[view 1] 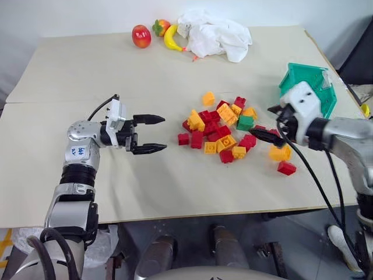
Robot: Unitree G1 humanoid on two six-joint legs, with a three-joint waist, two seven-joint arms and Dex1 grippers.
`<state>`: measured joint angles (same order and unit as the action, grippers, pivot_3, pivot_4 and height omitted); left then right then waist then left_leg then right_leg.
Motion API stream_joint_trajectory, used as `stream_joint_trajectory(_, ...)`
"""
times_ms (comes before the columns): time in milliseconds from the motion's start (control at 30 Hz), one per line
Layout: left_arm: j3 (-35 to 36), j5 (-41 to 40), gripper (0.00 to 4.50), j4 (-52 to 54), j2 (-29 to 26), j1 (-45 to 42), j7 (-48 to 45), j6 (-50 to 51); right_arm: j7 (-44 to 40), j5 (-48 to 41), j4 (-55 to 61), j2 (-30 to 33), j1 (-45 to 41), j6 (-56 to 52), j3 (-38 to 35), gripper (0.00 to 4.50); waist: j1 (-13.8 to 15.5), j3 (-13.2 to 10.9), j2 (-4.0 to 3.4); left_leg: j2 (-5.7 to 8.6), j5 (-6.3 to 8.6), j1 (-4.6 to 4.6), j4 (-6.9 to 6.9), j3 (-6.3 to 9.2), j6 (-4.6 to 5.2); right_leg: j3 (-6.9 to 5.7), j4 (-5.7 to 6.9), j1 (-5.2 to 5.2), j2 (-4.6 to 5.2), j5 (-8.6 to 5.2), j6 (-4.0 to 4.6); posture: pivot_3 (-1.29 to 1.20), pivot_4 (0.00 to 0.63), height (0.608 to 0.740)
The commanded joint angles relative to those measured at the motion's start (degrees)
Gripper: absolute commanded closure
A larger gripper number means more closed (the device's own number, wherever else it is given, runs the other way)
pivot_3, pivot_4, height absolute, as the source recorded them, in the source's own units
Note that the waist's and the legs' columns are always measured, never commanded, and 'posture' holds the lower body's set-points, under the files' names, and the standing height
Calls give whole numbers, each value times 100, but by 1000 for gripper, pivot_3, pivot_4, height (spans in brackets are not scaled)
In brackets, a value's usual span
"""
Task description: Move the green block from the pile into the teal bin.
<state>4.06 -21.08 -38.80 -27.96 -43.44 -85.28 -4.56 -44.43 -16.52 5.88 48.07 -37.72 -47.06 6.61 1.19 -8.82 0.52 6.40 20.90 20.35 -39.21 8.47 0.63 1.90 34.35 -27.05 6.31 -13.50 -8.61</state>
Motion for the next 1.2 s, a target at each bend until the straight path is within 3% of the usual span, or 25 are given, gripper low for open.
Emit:
stream_joint_trajectory(33, 152, -86, 0, 292, -90, 64, 180, 19, -494, 566, -1062, -105, -626, 753, 603, 43, -24, 0, 0, 1, 1, 0, 1, -4, 2, 0, -1, -1, 0, 0, 0, 0, 150, 740)
stream_joint_trajectory(300, 361, -265, 0, 713, -203, 441, 299, 114, -938, 1484, -3579, -867, -1819, 2134, 1273, 43, -226, 0, -1, -4, 1, 10, 5, -20, 1, -5, 14, -32, 2, 0, 1, 0, 150, 740)
stream_joint_trajectory(467, 393, -313, 0, 1036, -248, 653, 453, 255, -1658, 1656, -4312, -1185, -2237, 2462, 1399, 43, -309, 1, -2, -3, 1, 10, 3, -32, 1, -5, 23, -39, 4, 0, 1, 0, 150, 740)
stream_joint_trajectory(567, 378, -317, 0, 1108, -241, 688, 503, 295, -2033, 1671, -4284, -1261, -2272, 2500, 1363, 632, -314, 1, -3, -6, 1, 10, 2, -34, 0, -5, 30, -42, 3, 0, 3, 0, 150, 740)
stream_joint_trajectory(800, 333, -304, 0, 1098, -190, 649, 565, 318, -1899, 1748, -4211, -1473, -2308, 2462, 1113, 2881, -313, 1, -3, -4, 1, 10, -2, -36, 0, -5, 38, -44, 4, 1, 3, 0, 150, 740)
stream_joint_trajectory(833, 330, -300, 0, 1064, -187, 619, 567, 308, -1943, 1740, -4085, -1432, -2273, 2412, 1087, 2929, -313, 1, -3, -4, 1, 10, -3, -36, 0, -6, 38, -45, 4, 1, 4, 0, 150, 740)
stream_joint_trajectory(1033, 315, -278, 0, 941, -176, 523, 556, 268, -2028, 1783, -3757, -1269, -2165, 2478, 1028, 2929, -308, 1, -4, -2, 1, 10, -4, -39, 0, -7, 41, -46, 6, 1, 4, 0, 150, 740)
stream_joint_trajectory(1100, 299, -255, 0, 827, -151, 450, 538, 220, -2382, 1744, -3672, -1152, -2090, 3142, 1067, 2929, -303, 1, -4, -2, 1, 10, -4, -40, 0, -7, 42, -46, 6, 1, 4, 0, 150, 740)
stream_joint_trajectory(1133, 293, -247, 0, 790, -142, 427, 530, 204, -2541, 1741, -3666, -1111, -2066, 3373, 1108, 2207, -301, 1, -4, -1, 1, 10, -4, -41, 0, -7, 41, -46, 7, 1, 4, 0, 150, 740)
stream_joint_trajectory(1200, 277, -226, 0, 704, -110, 362, 531, 163, -2258, 1763, -3771, -1169, -2062, 3350, 971, 1664, -302, 1, -4, -1, 1, 10, -4, -43, 0, -7, 41, -46, 7, 1, 4, 0, 150, 740)
